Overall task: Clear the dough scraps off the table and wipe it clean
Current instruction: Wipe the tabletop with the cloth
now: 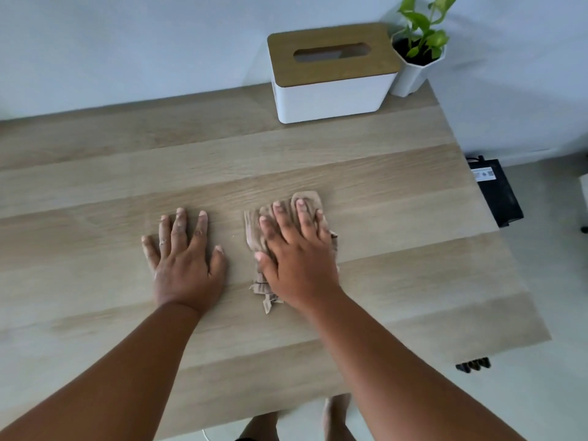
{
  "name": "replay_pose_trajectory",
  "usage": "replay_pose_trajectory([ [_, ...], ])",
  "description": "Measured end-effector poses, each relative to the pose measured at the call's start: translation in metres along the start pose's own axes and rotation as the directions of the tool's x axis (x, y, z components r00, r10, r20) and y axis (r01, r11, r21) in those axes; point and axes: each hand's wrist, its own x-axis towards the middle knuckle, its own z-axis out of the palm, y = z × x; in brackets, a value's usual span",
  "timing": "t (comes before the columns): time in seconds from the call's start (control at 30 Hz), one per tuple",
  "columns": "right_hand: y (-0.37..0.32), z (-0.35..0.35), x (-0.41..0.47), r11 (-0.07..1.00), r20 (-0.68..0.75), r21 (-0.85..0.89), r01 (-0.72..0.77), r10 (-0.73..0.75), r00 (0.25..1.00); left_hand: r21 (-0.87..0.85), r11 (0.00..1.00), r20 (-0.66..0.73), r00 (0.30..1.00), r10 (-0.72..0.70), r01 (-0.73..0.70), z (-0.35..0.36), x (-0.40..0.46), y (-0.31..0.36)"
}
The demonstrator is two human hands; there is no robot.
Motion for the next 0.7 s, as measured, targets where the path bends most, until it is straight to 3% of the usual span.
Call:
replay_pose_trajectory([
  [0.23, -0.006, 0.002, -0.068, 0.991, 0.062, 0.012, 0.130, -0.131, 0.989, 0.004, 1.000, -0.006, 1.000, 0.011, -0.011, 0.002, 0.001, -0.003],
  [0.43, 0.045, -0.004, -0.111, 0.984, 0.055, -0.026, 0.178, -0.176, 0.983, -0.003, 1.000, -0.004, 1.000, 0.010, -0.011, -0.001, -0.001, -0.001],
  [0.57, 0.099, -0.012, -0.129, 0.993, 0.051, -0.074, 0.095, -0.091, 0.995, -0.001, 1.000, -0.003, 1.000, 0.015, -0.015, -0.001, 0.000, -0.002],
  [0.7, 0.169, -0.027, -0.145, 0.983, 0.059, -0.146, -0.111, 0.121, 0.991, 0.020, 0.999, -0.008, 1.000, 0.025, -0.025, 0.000, -0.001, -0.003],
])
